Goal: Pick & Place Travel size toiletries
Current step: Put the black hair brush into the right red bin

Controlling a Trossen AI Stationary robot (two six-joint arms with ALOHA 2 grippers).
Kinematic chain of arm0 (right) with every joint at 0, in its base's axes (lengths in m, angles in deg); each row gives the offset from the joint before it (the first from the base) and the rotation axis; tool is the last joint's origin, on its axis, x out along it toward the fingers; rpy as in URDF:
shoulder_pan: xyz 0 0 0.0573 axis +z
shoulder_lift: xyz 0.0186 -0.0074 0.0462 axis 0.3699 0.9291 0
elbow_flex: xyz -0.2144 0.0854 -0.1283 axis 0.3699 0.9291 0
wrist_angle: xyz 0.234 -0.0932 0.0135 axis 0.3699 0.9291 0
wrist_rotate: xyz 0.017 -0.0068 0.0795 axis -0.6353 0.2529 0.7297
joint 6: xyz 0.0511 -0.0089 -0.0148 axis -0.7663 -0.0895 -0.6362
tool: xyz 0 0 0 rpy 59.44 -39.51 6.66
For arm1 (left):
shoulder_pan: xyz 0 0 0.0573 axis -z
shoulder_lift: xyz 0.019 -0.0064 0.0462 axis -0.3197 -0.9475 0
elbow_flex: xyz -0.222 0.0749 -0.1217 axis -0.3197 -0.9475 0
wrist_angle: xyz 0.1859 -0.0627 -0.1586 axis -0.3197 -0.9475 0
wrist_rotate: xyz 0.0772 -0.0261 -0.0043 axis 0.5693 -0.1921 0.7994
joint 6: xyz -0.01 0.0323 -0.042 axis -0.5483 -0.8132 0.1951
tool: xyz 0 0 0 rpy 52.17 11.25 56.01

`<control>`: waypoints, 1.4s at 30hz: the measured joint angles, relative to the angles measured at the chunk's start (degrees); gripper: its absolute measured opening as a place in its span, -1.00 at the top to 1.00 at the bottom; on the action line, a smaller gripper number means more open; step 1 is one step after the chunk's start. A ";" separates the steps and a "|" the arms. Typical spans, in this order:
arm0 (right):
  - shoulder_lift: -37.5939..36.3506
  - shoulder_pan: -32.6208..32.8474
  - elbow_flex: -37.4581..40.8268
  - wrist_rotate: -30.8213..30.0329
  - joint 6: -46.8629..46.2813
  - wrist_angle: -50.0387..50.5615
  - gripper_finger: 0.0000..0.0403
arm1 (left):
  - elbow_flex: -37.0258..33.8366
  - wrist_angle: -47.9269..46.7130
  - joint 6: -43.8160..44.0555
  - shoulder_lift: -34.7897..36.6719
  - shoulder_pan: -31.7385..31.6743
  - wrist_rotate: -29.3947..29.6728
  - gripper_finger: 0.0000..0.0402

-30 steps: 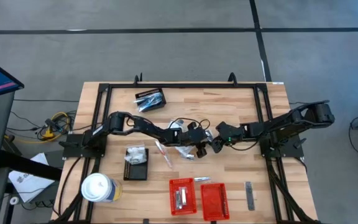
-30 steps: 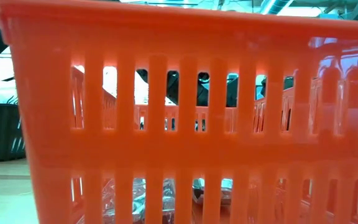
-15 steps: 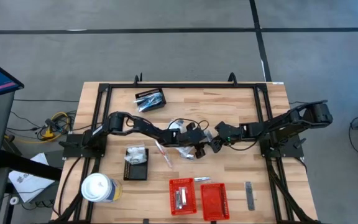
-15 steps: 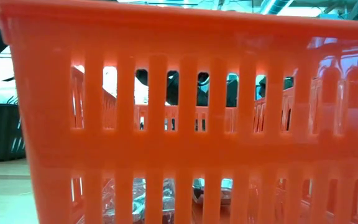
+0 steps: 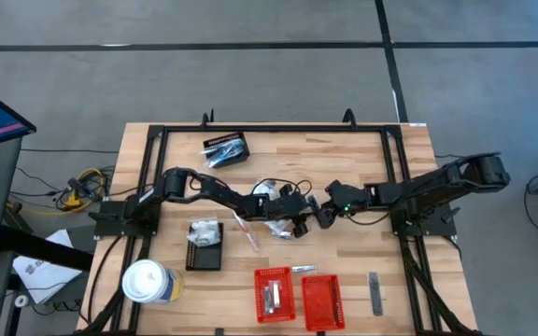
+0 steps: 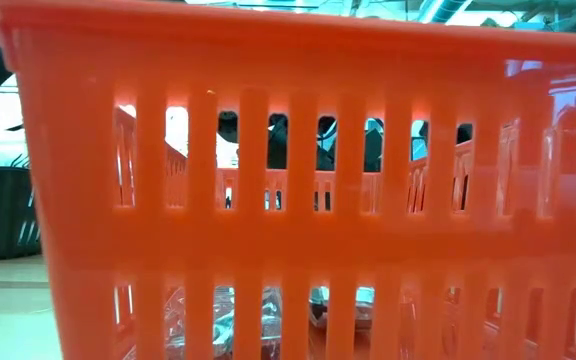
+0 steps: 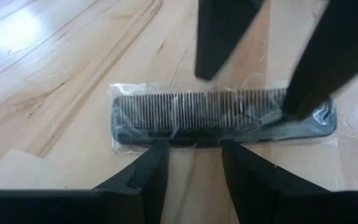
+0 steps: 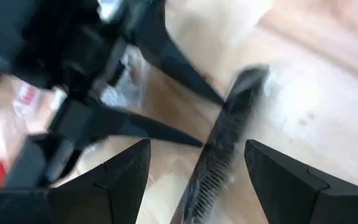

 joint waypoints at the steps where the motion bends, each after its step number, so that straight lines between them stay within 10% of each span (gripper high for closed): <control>1: -1.24 0.05 -0.01 -0.76 -0.03 0.99 -0.27 | 0.00 0.00 0.00 0.00 0.00 0.00 0.28; 11: -2.92 0.67 -0.08 -4.78 -4.58 8.33 -0.27 | 0.00 0.00 -0.07 0.00 0.09 0.04 0.28; 24: 10.16 -3.92 -0.22 7.11 0.90 -9.07 -0.27 | -0.08 -0.07 -0.35 0.01 0.22 0.21 0.28; 42: 9.85 -1.36 -0.25 12.85 4.55 -9.99 -0.24 | -0.22 -0.31 -0.64 0.11 0.22 0.30 0.28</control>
